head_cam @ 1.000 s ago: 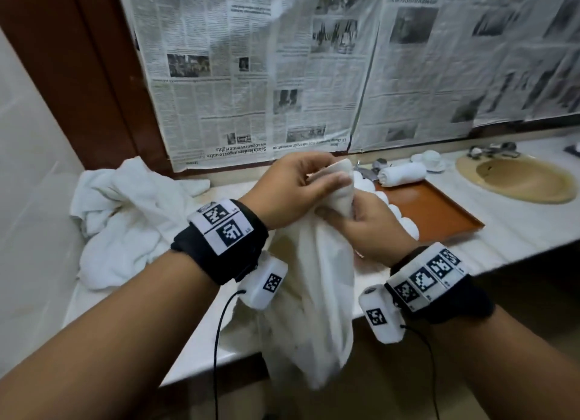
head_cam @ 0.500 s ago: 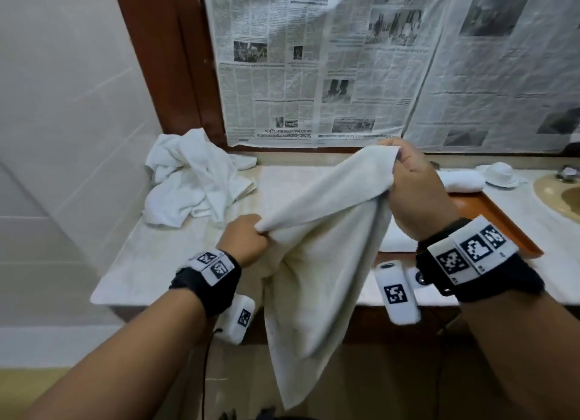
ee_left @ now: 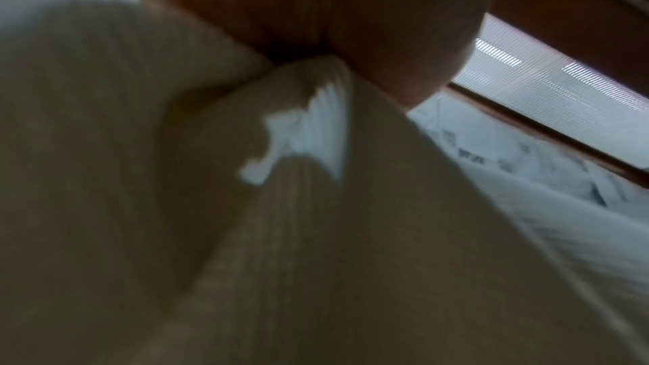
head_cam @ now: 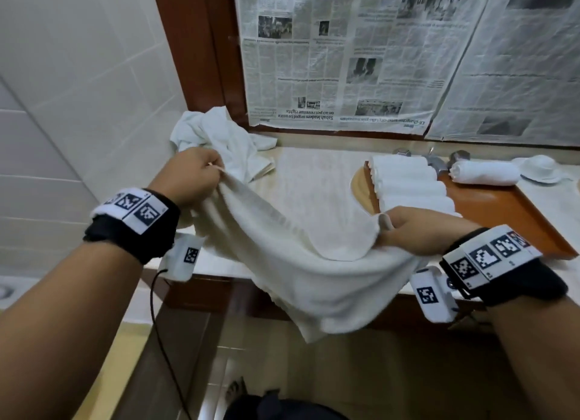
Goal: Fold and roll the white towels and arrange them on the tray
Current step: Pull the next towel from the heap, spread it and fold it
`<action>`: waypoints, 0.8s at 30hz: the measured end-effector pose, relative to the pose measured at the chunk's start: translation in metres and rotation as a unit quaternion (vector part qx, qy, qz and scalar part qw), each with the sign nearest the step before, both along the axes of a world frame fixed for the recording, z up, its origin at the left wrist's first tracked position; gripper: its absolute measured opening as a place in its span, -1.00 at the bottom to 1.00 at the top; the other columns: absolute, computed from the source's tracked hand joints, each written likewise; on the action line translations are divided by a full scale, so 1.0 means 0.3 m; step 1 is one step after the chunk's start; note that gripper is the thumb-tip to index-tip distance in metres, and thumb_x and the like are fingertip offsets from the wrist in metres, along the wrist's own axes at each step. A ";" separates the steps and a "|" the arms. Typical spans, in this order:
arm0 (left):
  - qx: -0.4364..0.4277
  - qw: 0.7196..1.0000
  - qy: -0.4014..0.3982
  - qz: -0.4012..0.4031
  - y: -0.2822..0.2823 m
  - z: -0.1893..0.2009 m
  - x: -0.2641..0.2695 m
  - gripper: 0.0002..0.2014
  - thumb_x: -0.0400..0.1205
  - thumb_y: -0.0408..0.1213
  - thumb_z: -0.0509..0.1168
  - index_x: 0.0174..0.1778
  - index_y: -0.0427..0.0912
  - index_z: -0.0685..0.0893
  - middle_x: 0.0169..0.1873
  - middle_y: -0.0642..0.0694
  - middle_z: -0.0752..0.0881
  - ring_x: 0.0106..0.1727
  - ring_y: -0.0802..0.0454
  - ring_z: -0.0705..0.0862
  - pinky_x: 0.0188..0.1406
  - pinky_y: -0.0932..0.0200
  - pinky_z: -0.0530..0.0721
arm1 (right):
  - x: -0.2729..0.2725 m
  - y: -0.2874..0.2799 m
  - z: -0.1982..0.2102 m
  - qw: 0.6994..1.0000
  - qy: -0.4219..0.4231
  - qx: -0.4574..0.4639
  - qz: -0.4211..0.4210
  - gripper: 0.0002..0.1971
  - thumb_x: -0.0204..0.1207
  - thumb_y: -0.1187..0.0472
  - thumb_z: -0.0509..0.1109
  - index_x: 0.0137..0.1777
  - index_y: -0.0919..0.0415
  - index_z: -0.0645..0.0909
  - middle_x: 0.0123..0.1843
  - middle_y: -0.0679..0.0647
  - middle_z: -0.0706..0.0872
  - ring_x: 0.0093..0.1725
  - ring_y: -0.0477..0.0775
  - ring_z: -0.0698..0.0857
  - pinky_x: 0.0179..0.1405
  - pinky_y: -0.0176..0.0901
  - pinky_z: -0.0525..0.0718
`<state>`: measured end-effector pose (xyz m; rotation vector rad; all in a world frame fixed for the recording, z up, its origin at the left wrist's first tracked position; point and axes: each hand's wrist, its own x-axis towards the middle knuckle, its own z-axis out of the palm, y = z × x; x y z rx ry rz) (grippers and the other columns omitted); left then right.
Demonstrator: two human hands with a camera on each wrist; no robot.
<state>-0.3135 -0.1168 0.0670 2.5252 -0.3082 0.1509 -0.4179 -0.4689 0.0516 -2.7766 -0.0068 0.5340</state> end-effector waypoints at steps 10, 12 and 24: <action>0.159 0.977 0.088 -0.110 -0.018 0.091 0.108 -0.58 0.37 0.20 0.56 -0.21 -0.08 0.71 -0.31 0.02 0.75 -0.21 0.10 0.69 -0.15 0.04 0.64 | 0.173 -0.143 0.010 0.986 -0.079 0.060 -0.131 -0.74 0.67 0.28 0.18 -0.09 0.16 0.70 -0.16 0.10 0.73 -0.27 0.13 0.62 -0.40 -0.26 0.46; 0.214 0.966 0.093 -0.109 -0.021 0.055 0.168 -0.62 0.41 0.10 0.57 -0.16 -0.15 0.72 -0.28 -0.06 0.76 -0.18 -0.01 0.71 -0.14 0.01 0.65 | 0.223 -0.159 -0.002 0.988 -0.077 -0.015 -0.134 -0.74 0.63 0.40 0.16 -0.03 0.15 0.67 0.04 0.09 0.71 -0.06 0.12 0.59 -0.26 -0.23 0.43; 0.271 0.948 0.168 0.011 -0.074 -0.234 0.753 -0.75 0.55 -0.10 0.47 -0.05 -0.23 0.73 0.11 -0.23 0.73 0.12 -0.23 0.67 0.09 0.08 0.59 | 0.646 -0.179 -0.146 0.957 -0.020 0.124 -0.263 -0.84 0.67 0.47 0.21 0.04 0.26 0.58 -0.12 0.18 0.77 -0.52 -0.05 0.73 -0.68 -0.28 0.53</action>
